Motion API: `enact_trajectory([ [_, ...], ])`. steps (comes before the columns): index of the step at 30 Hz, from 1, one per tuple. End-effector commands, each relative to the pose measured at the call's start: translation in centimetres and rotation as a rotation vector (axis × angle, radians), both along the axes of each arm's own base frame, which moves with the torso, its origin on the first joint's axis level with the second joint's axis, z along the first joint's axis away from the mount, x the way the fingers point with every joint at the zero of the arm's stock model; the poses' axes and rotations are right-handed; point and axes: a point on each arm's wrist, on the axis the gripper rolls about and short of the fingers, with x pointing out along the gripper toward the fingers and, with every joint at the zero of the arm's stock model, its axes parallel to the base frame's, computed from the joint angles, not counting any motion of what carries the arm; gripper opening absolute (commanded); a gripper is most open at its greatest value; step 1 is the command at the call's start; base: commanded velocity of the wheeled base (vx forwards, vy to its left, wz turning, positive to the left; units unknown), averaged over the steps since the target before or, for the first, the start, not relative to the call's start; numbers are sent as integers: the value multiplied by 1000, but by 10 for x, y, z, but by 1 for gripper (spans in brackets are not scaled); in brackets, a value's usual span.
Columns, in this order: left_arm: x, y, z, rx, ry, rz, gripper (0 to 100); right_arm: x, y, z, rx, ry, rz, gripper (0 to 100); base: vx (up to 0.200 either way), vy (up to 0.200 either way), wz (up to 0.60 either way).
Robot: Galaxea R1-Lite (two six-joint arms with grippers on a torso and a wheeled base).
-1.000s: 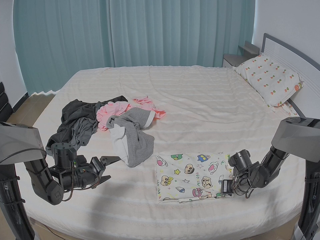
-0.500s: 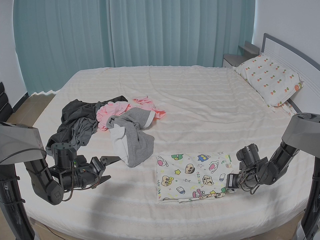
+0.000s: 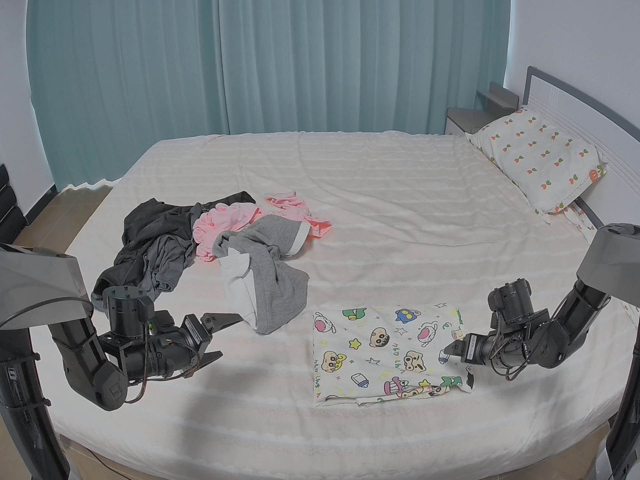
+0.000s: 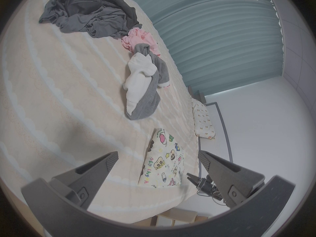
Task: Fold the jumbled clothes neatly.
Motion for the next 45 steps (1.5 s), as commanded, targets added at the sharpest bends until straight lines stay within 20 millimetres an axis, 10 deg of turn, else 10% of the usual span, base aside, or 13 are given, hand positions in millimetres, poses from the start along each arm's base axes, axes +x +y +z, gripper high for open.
enact_trajectory([
  [1, -11, -21, -3, 56, -23, -115, 100, -21, 9, 12, 108, -69, -37, 100, 0, 0, 0],
  [11, -16, -73, -8, 107, -54, -211, 100, -26, 10, 2, 250, -161, -76, 100, 0, 0, 0],
  [45, 8, -91, -26, 172, -64, -128, 100, -26, 6, 0, 260, -146, -74, 100, 12, -106, 0],
])
